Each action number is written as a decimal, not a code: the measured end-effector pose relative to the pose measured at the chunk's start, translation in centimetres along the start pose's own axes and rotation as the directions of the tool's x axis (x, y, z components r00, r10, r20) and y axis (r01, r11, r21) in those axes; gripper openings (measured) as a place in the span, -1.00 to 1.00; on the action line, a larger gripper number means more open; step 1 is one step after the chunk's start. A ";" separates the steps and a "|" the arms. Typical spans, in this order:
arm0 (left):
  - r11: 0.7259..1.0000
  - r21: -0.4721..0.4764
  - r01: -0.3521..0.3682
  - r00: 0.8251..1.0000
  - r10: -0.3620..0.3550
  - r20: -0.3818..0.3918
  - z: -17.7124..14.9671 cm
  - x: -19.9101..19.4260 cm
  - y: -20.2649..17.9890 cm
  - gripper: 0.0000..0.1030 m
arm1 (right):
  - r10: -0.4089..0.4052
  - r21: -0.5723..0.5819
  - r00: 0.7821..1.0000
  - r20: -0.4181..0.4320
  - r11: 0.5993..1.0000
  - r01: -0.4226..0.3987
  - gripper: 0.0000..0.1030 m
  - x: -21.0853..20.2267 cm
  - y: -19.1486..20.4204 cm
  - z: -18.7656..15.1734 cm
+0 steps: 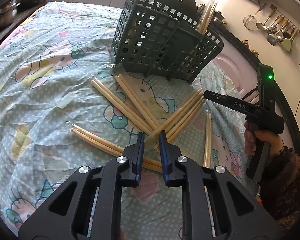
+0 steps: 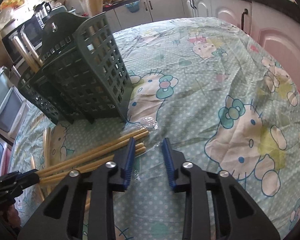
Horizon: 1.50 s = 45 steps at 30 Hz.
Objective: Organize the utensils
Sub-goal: 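Lower the left tool onto a wooden chopstick and close it while the right tool grasps another, then lift both held chopsticks upright and carry them over the green caddy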
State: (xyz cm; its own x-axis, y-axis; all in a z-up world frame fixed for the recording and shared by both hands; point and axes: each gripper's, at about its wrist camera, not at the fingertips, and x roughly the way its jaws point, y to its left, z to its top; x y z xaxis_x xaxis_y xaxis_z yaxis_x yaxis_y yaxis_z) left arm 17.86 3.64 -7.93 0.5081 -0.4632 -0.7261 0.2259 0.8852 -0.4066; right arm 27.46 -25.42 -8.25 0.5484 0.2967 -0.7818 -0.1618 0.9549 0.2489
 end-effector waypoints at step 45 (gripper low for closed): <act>0.994 0.106 0.035 0.976 -0.057 0.211 4.8 -8.2 -4.8 -0.98 | 0.141 -0.171 0.959 0.246 0.980 -0.101 -0.96 -10.8 6.1 2.7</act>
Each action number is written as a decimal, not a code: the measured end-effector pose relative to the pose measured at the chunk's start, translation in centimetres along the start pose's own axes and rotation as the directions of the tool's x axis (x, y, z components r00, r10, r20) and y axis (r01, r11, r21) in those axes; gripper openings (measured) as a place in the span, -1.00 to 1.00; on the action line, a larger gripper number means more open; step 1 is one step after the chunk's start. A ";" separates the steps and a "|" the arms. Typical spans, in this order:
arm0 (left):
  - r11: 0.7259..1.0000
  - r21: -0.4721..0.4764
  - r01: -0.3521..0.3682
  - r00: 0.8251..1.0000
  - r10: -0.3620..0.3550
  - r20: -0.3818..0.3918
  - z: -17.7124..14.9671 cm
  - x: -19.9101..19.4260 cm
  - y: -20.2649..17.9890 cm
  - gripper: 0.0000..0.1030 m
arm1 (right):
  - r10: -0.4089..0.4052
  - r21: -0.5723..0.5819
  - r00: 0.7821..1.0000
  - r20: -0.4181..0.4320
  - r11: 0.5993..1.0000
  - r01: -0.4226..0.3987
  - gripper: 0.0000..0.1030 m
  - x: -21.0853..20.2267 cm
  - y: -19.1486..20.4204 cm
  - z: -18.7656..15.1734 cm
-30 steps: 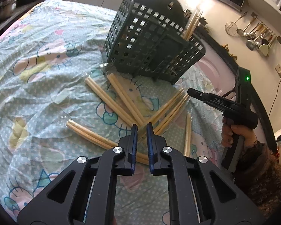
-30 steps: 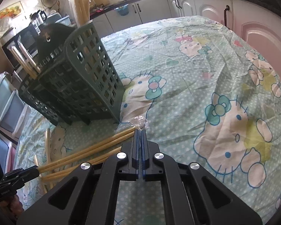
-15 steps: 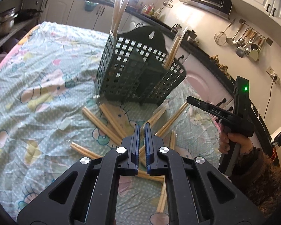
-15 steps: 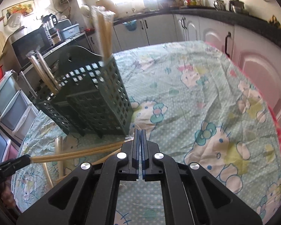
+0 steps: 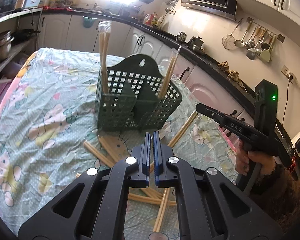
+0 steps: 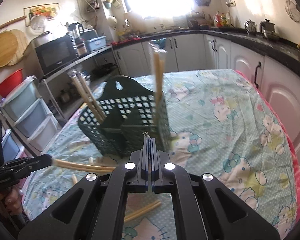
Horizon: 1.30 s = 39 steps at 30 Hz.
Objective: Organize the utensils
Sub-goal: 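Lift both held chopsticks upright and carry them over the green caddy, then lower both held chopsticks into the green caddy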
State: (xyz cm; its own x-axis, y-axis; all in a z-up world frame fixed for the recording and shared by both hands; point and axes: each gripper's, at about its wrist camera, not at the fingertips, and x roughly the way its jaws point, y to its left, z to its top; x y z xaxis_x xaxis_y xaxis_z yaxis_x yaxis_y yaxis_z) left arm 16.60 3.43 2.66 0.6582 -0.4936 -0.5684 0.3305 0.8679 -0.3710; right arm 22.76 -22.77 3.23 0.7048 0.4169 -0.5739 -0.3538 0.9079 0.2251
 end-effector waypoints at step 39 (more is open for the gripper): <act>0.988 0.155 0.020 0.983 -0.047 0.177 9.0 -4.9 -6.2 -0.99 | 0.057 -0.174 0.976 0.212 0.985 -0.019 -0.96 -8.2 5.2 6.5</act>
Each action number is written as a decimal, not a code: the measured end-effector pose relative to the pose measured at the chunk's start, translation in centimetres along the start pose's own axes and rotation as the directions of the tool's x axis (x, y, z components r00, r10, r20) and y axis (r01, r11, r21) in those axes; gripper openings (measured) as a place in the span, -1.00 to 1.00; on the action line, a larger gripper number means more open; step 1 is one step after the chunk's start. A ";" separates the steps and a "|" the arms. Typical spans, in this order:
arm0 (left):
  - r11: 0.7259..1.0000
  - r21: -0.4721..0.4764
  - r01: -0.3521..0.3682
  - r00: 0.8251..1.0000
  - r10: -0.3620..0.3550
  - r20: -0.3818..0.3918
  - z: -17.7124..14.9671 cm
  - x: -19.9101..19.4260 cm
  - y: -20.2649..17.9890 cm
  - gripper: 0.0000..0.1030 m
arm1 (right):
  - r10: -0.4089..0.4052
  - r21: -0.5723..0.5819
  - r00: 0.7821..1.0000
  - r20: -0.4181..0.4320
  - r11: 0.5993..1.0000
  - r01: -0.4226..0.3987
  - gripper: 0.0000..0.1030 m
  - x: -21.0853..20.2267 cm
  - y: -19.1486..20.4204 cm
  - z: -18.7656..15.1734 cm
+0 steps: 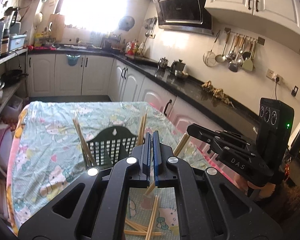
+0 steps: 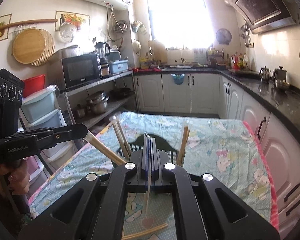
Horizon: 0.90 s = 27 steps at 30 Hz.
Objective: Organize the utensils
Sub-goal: 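Lower both held chopsticks into the green caddy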
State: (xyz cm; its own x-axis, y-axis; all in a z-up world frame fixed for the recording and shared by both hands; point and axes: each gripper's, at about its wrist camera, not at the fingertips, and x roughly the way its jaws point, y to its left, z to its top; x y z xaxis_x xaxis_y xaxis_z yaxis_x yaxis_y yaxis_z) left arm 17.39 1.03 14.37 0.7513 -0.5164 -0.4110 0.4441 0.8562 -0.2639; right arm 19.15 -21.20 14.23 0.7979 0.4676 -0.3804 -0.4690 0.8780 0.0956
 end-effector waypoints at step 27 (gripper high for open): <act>0.985 0.002 -0.173 0.969 0.170 0.177 8.1 -3.8 3.8 -0.99 | 0.001 -0.034 0.983 0.185 0.999 0.006 -0.96 0.3 0.6 10.2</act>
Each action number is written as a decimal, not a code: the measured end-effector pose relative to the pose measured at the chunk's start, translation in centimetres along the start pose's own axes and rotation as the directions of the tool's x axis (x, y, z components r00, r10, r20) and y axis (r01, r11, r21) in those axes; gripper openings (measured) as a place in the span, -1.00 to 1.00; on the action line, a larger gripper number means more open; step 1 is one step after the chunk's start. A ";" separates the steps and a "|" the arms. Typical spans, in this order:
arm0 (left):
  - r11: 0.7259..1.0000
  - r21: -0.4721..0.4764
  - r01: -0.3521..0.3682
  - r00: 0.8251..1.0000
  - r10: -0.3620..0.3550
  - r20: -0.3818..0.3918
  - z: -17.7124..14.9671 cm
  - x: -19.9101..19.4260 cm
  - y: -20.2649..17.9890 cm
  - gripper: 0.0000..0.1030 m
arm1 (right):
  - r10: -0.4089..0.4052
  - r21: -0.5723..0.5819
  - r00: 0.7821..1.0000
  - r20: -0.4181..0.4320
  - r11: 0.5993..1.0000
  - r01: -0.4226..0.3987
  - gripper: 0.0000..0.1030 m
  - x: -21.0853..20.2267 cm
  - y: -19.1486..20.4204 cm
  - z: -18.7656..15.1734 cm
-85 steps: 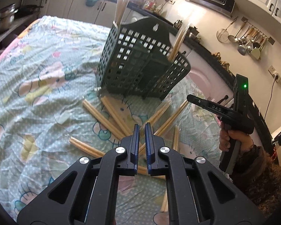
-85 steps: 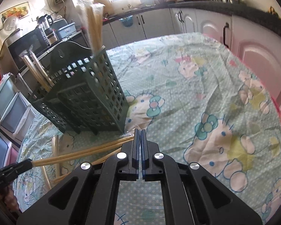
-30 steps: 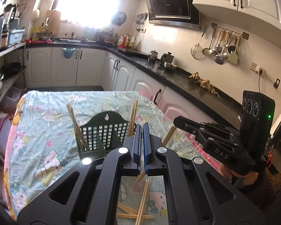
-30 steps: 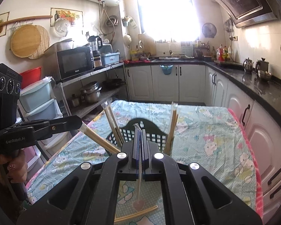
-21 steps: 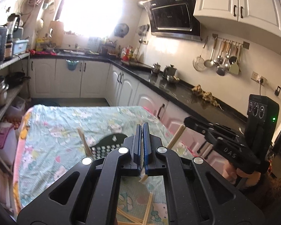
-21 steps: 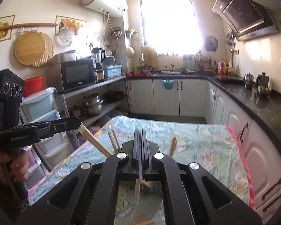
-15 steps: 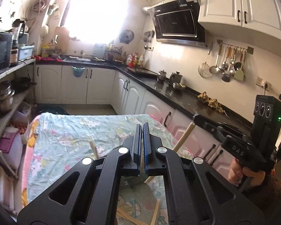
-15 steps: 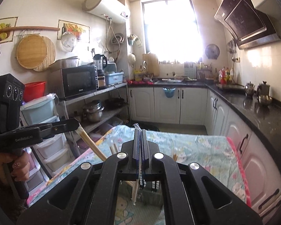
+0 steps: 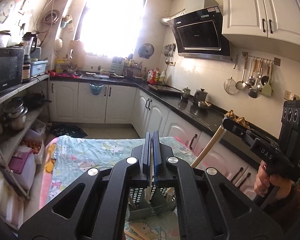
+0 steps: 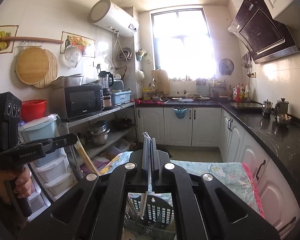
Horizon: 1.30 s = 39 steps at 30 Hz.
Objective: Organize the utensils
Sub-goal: 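Lower both held chopsticks into the green caddy, then open both tools to release the chopsticks in the caddy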
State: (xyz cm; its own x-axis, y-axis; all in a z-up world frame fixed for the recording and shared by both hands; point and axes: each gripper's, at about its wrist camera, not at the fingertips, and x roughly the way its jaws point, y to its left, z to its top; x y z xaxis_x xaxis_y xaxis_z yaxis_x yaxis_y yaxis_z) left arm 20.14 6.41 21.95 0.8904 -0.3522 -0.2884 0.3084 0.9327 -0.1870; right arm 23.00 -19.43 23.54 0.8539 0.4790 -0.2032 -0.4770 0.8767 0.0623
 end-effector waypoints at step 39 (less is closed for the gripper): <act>0.996 -0.073 -0.053 0.994 0.046 -0.096 -7.1 8.1 2.2 -0.99 | -0.074 0.009 0.978 -0.195 0.997 0.077 -0.94 9.3 -0.4 -8.3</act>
State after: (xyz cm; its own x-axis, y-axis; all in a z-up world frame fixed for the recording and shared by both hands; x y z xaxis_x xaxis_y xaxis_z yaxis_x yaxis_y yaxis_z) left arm 25.66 5.10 12.53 0.8672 -0.3152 -0.3854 0.2360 0.9418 -0.2393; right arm 29.40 -15.64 13.47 0.8301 0.3949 -0.3937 -0.4076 0.9115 0.0549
